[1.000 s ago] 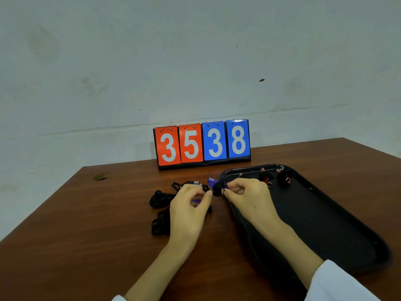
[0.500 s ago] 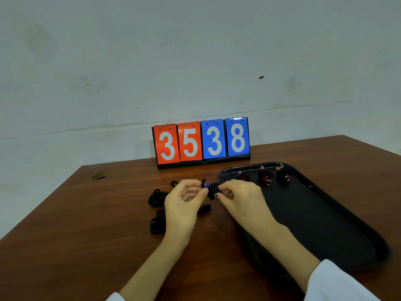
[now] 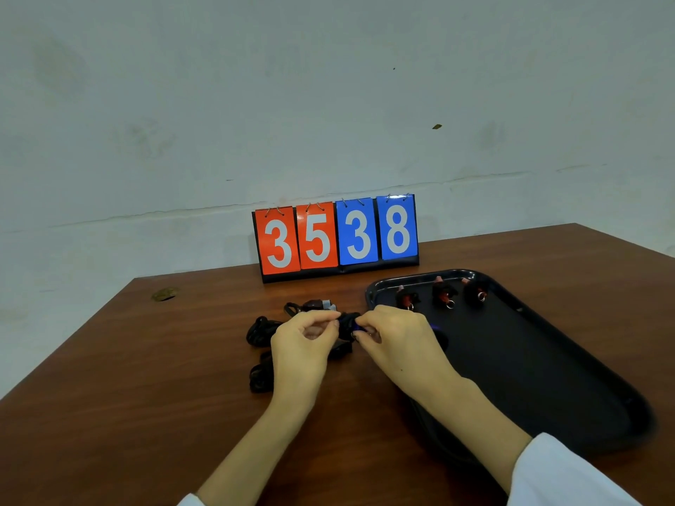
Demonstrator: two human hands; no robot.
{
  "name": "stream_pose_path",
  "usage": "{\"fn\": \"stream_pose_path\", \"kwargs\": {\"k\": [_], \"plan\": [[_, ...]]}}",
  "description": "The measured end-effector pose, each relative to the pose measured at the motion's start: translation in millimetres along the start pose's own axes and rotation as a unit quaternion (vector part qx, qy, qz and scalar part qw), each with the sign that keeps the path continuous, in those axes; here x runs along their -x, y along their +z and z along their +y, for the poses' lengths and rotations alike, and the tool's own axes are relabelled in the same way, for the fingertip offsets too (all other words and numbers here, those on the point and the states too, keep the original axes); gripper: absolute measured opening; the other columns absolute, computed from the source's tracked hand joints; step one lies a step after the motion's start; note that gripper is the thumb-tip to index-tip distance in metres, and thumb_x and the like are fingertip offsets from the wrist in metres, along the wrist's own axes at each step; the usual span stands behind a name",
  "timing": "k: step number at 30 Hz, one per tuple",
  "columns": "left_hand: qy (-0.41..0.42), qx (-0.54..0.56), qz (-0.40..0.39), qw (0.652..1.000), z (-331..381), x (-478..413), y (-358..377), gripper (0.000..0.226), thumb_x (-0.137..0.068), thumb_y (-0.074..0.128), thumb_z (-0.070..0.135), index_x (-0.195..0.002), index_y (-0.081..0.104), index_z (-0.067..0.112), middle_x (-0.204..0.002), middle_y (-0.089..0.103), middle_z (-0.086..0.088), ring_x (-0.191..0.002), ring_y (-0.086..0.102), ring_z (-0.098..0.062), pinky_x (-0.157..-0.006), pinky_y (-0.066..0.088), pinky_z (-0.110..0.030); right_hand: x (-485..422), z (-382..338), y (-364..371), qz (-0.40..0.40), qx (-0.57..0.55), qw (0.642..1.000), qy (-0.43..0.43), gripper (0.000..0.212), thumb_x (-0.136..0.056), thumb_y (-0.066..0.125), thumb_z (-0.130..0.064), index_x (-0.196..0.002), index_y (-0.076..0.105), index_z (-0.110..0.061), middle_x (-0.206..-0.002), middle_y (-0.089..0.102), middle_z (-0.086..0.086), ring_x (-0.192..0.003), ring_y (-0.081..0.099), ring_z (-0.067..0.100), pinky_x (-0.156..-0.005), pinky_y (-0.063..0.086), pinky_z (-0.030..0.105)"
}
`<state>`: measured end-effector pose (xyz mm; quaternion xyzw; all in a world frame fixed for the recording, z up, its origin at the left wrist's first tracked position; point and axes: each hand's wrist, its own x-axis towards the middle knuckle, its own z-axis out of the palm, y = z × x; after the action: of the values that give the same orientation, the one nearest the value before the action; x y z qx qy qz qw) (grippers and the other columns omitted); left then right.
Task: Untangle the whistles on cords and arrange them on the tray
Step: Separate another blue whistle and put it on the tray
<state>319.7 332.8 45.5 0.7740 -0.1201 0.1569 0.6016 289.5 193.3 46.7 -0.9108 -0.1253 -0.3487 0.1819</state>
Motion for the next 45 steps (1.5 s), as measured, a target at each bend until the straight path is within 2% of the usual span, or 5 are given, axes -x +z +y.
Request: {"fn": "stream_pose_path", "kwargs": {"k": [15,23,28,34,45], "plan": [[0.029,-0.103,-0.064,0.992,-1.8,-4.6,-2.3,0.011,-0.082,0.069,0.015,-0.092,0.071,0.019,-0.081,0.067,0.009,-0.075,0.061,-0.004,-0.064,0.048,-0.009,1.4,5.7,4.3,-0.019,0.032,0.999,-0.023,0.009,-0.076,0.072,-0.014,-0.083,0.071,-0.009,-0.070,0.064,0.003,-0.059,0.062,0.019,-0.052,0.055,0.034],[-0.048,0.008,-0.082,0.995,-4.6,-7.5,-3.7,0.015,-0.087,0.063,0.012,-0.083,0.068,0.026,-0.086,0.068,0.009,-0.083,0.063,-0.008,-0.076,0.051,-0.021,2.1,4.5,6.4,-0.025,0.028,0.999,-0.024,0.012,-0.076,0.072,-0.014,-0.087,0.072,-0.010,-0.074,0.067,0.004,-0.063,0.064,0.019,-0.056,0.056,0.034],[-0.114,0.051,-0.168,0.978,-2.3,-7.7,-3.3,0.016,-0.094,0.053,0.011,-0.100,0.067,0.014,-0.095,0.065,0.004,-0.082,0.056,-0.002,-0.064,0.043,-0.011,2.8,5.5,7.1,-0.029,0.025,0.999,-0.017,0.010,-0.075,0.072,-0.013,-0.085,0.072,-0.010,-0.072,0.066,0.004,-0.062,0.063,0.019,-0.055,0.056,0.035],[0.088,-0.144,-0.085,0.982,-7.4,1.7,4.8,0.013,-0.093,0.052,0.011,-0.095,0.052,0.024,-0.095,0.059,0.009,-0.087,0.054,0.000,-0.070,0.041,-0.008,3.4,5.3,8.0,-0.032,0.027,0.999,-0.020,0.009,-0.078,0.069,-0.016,-0.085,0.071,-0.011,-0.072,0.064,0.003,-0.062,0.062,0.018,-0.055,0.055,0.036],[0.138,-0.190,-0.085,0.968,-4.2,0.7,-0.9,0.042,-0.082,0.068,0.011,-0.111,0.045,0.032,-0.083,0.057,0.015,-0.079,0.056,0.001,-0.069,0.043,-0.007,4.3,5.0,8.4,-0.049,0.020,0.999,-0.014,0.010,-0.081,0.067,-0.016,-0.088,0.071,-0.010,-0.075,0.066,0.004,-0.067,0.063,0.020,-0.060,0.055,0.038]]}}
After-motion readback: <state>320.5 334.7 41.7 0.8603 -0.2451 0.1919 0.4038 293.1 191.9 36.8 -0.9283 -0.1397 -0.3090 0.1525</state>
